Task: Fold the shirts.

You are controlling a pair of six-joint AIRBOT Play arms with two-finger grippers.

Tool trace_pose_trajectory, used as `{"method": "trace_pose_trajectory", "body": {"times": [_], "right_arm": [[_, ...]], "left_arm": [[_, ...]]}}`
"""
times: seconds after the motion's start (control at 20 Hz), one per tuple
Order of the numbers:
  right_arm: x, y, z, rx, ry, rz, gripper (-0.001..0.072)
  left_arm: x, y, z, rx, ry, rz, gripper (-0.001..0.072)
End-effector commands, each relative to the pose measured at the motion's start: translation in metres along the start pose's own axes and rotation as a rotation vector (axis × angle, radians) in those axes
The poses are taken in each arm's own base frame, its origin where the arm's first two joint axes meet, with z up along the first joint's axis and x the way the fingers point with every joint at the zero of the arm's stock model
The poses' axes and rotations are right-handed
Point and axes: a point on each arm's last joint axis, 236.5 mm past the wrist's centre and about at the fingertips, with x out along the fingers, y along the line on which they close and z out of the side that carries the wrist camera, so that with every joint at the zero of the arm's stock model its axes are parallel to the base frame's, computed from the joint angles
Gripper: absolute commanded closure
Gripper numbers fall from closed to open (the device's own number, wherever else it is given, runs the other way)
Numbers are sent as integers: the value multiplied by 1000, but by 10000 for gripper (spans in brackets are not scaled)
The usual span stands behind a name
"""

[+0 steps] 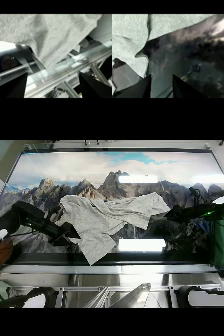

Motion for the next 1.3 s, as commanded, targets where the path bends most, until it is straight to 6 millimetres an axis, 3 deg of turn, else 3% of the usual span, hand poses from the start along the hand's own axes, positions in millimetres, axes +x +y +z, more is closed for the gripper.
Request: {"method": "trace_pose_trajectory", "body": {"times": [0.0,0.35,0.45,0.5,0.55,0.6,0.7,0.75,0.8,0.95,1.0,1.25], "right_arm": [[0,7,-4,12,9,27,404],[-5,18,-2,15,-4,61,404],[-6,15,4,16,-30,47,404],[-6,14,6,17,-38,43,404],[-6,13,7,17,-44,40,404],[-6,12,10,17,-55,33,404],[-9,1,26,23,-124,-5,369],[-13,-9,41,32,-190,-39,191],[-18,-19,56,48,-254,-72,153],[-29,-34,86,57,-325,-99,192],[-26,-34,91,54,-312,-90,248],[-2,-47,103,129,-226,-47,247]], "left_arm": [[29,17,4,-88,-63,45,13],[51,27,39,-141,-57,54,14],[57,10,55,-106,-72,15,16],[59,0,62,-76,-75,6,145],[60,-7,68,-45,-78,16,513],[60,-16,74,-2,-82,18,684],[58,-31,80,61,-78,24,685],[57,-36,80,80,-76,25,685],[56,-40,77,90,-63,23,685],[56,-41,64,90,-8,17,685],[55,-42,61,90,4,14,684],[55,-42,58,90,19,13,684]]}}
